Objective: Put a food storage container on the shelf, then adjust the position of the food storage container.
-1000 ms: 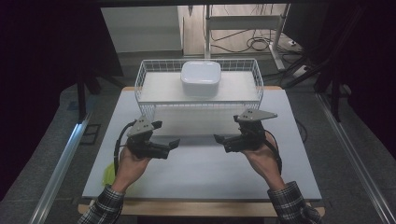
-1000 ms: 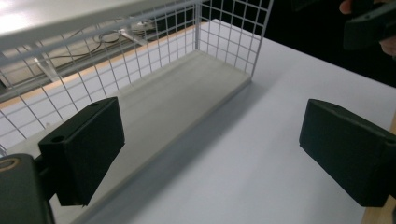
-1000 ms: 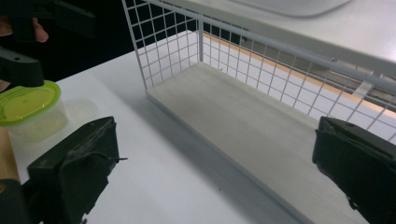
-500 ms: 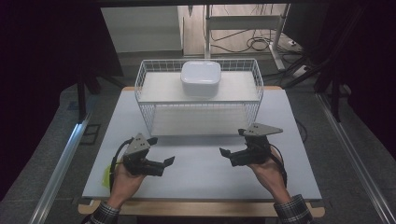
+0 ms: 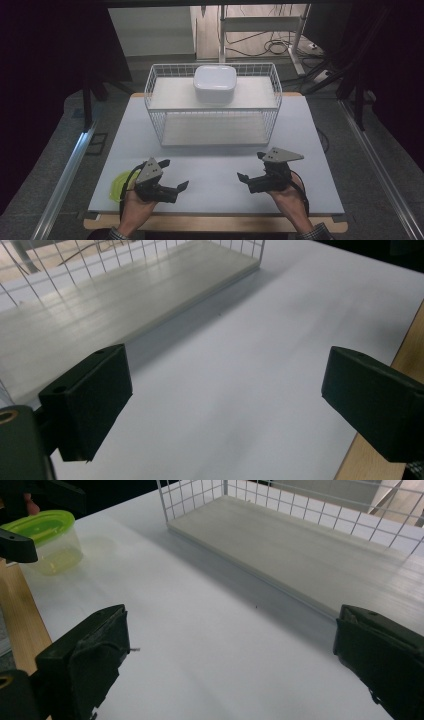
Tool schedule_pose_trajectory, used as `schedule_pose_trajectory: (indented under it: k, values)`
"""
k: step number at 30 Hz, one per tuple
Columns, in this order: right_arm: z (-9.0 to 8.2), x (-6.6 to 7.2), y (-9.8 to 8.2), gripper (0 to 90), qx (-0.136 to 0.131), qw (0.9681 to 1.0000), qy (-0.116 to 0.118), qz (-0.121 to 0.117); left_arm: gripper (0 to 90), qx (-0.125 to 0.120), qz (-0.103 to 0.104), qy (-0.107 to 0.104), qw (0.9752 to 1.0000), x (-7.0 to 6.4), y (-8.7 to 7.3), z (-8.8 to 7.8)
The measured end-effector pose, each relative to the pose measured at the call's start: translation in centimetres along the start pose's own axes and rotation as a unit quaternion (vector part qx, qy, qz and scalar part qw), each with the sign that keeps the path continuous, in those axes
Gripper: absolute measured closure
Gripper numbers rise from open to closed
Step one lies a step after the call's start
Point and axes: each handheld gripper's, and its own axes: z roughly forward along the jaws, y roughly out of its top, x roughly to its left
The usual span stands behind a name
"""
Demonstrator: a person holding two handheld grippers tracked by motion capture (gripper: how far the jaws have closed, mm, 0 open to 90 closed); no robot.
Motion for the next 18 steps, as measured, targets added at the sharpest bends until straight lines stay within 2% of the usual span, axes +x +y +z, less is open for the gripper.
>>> schedule_pose_trajectory:
  k: [9,10,15,17,18]
  values:
    - [0.0,0.3,-2.0,1.8,0.02,0.9998,-0.008,-0.002,4.4,0.021,0.008,0.001,0.9997,-0.6,-1.2,0.3]
    - [0.2,0.2,-2.4,1.7,0.028,0.9995,-0.01,-0.004,4.9,0.025,0.004,0.002,0.9997,-0.6,-1.1,0.3]
    - [0.4,0.0,-2.6,1.8,0.033,0.9994,-0.012,-0.002,3.9,0.036,-0.015,0.002,0.9992,0.1,-1.0,0.0]
    - [0.5,-0.2,-2.7,1.9,0.035,0.9993,-0.013,0.0,6.4,0.039,-0.03,0.004,0.9988,0.5,-1.0,-0.2]
    - [0.5,-0.2,-2.7,1.9,0.035,0.9993,-0.013,0.0,7.7,0.039,-0.03,0.004,0.9988,0.5,-1.0,-0.2]
